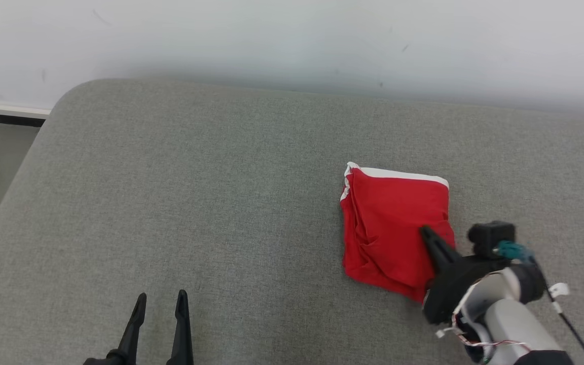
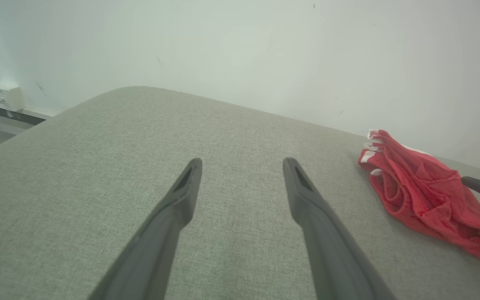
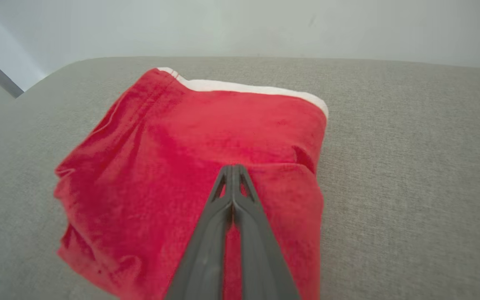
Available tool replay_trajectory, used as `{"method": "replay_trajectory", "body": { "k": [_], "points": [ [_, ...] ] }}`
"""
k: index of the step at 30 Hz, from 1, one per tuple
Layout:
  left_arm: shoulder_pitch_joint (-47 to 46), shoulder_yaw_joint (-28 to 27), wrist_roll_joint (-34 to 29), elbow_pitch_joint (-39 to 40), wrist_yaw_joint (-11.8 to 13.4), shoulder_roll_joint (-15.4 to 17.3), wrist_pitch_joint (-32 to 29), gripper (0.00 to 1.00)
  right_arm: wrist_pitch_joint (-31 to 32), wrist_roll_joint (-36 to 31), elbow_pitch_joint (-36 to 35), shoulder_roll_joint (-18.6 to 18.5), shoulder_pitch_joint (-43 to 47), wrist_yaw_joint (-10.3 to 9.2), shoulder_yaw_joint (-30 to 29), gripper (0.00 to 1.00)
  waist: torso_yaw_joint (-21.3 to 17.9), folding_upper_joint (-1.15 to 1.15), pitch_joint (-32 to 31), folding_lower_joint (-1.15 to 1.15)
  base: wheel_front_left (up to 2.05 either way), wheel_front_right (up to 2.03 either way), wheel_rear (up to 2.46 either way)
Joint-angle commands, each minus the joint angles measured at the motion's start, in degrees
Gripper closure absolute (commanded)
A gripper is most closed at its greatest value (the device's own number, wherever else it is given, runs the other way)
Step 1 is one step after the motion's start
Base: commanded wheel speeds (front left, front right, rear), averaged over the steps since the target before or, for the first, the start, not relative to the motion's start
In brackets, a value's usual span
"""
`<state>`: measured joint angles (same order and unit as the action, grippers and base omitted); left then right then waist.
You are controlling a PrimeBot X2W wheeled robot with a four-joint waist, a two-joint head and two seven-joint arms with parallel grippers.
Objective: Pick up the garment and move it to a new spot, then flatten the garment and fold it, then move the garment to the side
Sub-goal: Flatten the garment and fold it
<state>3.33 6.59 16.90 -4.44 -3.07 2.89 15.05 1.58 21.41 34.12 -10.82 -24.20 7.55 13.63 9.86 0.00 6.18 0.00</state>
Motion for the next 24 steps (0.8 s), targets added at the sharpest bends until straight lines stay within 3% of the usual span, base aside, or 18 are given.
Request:
{"method": "replay_trajectory", "body": {
  "k": [1,15,24],
  "points": [
    [0.0,-0.2,-0.1,-0.2,-0.3,0.0,0.2,0.0,-0.6,-0.4,0.1,0.9,0.7,-0.16,1.9,1.0,0.0,0.0,-0.2,0.0,0.0,0.0,0.0],
    [1.3,0.3,-0.4,-0.7,-0.7,0.0,0.2,0.0,-0.9,3.8,8.7,6.3,-0.1,-0.16,15.5,1.0,1.6,0.0,-2.0,0.0,0.0,0.0,0.0],
    [2.6,-0.3,-0.7,-0.8,-0.2,0.0,0.2,0.0,-3.8,8.0,10.1,7.2,-1.6,-0.16,18.9,1.0,0.8,0.0,-3.5,0.0,0.0,0.0,0.0]
  ]
}}
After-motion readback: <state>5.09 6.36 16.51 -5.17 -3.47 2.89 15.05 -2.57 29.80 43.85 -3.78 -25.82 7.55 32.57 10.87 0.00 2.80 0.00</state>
